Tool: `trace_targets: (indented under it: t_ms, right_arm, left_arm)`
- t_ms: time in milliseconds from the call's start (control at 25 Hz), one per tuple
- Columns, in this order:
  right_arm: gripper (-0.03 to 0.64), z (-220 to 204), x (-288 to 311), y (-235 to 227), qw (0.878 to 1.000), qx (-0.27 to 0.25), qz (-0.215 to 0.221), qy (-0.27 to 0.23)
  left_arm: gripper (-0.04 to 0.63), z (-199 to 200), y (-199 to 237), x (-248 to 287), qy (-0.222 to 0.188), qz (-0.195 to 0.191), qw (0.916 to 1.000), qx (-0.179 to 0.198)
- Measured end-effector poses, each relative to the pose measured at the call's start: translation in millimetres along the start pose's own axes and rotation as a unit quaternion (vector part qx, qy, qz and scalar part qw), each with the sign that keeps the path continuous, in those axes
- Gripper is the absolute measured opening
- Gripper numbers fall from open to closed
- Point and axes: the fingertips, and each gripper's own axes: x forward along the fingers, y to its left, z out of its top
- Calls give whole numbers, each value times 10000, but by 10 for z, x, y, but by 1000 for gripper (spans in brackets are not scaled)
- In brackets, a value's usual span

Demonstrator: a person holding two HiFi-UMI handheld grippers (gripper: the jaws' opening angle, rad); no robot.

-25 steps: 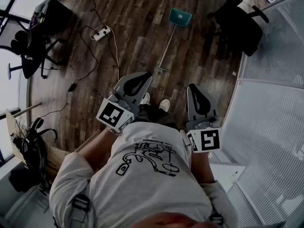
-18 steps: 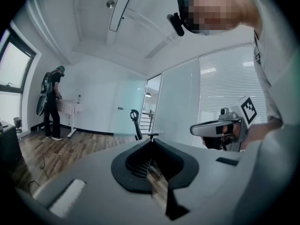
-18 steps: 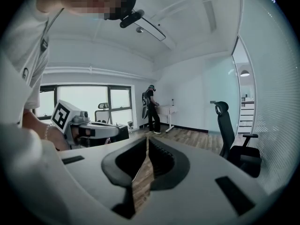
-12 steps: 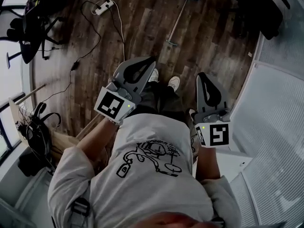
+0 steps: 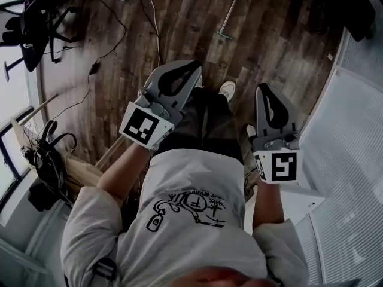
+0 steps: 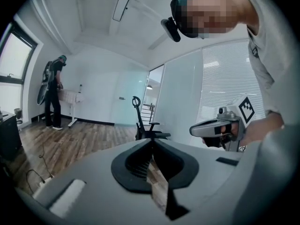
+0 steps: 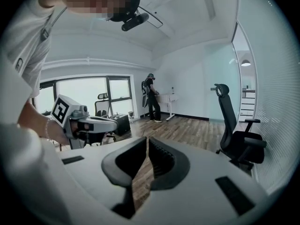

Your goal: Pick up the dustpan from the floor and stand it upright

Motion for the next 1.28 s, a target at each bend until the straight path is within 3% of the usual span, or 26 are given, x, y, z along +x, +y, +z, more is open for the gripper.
trace_targets:
  t_ms: [520,800,960,1280]
  right_arm:
    - [17,-1018,501,-44,9990,242,83,371]
    - [17,-1687,811,-122,9975,290,252,588]
    - [17,-1927,1035,-132,9978,246,391,485]
    - [17,-2385,1421,-239,9954,261,492,775]
  left_arm:
    - [9,-1012,269,416,381,-261,9989,-77]
    - [11,-1675,445,663,697,-388,9968,67]
    - [11,-1926,578,810,707,-427,9965,145]
    - [12,-2451,769,1078,953,-490,9940,207]
